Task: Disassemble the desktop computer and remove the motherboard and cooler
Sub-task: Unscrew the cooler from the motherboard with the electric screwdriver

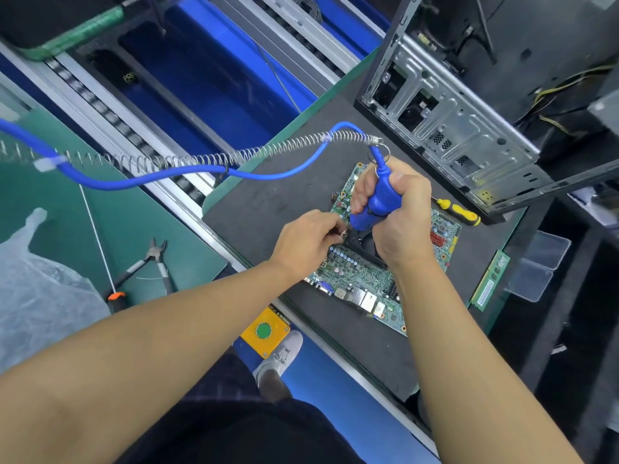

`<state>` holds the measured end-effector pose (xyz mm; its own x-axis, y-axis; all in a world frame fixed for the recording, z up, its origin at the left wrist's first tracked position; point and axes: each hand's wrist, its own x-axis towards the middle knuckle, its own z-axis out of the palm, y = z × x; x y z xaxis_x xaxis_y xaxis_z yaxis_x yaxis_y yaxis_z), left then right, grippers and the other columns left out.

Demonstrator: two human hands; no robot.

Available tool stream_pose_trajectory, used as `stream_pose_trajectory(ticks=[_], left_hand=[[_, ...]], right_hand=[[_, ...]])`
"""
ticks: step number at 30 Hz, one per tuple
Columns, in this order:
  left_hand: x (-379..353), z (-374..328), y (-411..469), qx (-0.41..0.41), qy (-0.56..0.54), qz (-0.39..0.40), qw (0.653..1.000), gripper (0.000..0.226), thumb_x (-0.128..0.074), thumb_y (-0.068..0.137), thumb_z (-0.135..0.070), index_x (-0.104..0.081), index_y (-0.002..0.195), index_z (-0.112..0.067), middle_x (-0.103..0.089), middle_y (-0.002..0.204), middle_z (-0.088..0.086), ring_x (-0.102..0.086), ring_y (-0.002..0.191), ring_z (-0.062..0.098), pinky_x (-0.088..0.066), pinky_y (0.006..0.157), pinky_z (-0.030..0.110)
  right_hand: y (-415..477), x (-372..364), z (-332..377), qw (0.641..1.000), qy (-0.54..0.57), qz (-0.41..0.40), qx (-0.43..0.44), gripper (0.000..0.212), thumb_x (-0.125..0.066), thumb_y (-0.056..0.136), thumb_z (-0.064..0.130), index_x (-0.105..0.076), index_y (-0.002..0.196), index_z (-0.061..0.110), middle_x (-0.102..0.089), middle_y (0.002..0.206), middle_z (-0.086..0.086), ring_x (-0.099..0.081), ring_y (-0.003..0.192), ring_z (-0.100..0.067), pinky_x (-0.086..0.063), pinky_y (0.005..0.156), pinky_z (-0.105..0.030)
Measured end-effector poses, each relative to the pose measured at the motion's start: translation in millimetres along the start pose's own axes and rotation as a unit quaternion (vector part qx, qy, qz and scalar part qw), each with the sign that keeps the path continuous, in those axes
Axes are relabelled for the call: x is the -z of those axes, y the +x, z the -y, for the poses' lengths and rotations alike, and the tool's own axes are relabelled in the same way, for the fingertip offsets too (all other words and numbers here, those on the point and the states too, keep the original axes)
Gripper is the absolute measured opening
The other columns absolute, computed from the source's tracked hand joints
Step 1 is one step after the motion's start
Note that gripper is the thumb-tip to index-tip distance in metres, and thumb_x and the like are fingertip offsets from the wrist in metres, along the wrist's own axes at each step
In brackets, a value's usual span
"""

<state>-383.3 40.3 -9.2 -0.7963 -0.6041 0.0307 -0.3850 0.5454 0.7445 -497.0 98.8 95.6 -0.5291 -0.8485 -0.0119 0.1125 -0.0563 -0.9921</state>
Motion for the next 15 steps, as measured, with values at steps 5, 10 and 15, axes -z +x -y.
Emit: stream_pose_trajectory(ticks=[5, 10, 15], left_hand=[[0.1, 0.7, -0.1, 0.003, -0.005, 0.003, 1.000, 0.009, -0.069, 0.087, -0.015, -0.066, 0.092, -0.022, -0.040, 0.070, -0.024, -0.033, 0.079, -0.002, -0.032, 0.065, 0.026], [0.7, 0.3, 0.4, 0.005, 0.002, 0.008, 1.000, 0.009, -0.069, 0.088, -0.017, -0.065, 0.093, -0.023, -0.042, 0.075, -0.018, -0.032, 0.078, -0.003, -0.031, 0.065, 0.026], [-1.7, 0.1, -0.4, 0.002, 0.030, -0.001, 1.000, 0.009, -0.069, 0.088, -0.019, -0.064, 0.092, -0.026, -0.039, 0.074, -0.019, -0.033, 0.075, -0.001, -0.029, 0.063, 0.026]], right_hand=[[0.7, -0.5, -0.9, 1.000, -0.003, 0.003, 0.002, 0.020, -0.041, 0.074, 0.032, -0.052, 0.060, 0.022, -0.049, 0.062, -0.001, -0.039, 0.057, -0.025, -0.032, 0.056, -0.037], [1.5, -0.4, 0.7, 1.000, 0.000, 0.009, 0.005, 0.020, -0.040, 0.074, 0.029, -0.051, 0.060, 0.020, -0.048, 0.059, -0.001, -0.038, 0.057, -0.026, -0.030, 0.056, -0.041], [1.3, 0.6, 1.0, 1.000, 0.001, 0.009, 0.007, 0.020, -0.040, 0.074, 0.028, -0.051, 0.060, 0.020, -0.048, 0.059, -0.002, -0.038, 0.056, -0.026, -0.032, 0.056, -0.039]])
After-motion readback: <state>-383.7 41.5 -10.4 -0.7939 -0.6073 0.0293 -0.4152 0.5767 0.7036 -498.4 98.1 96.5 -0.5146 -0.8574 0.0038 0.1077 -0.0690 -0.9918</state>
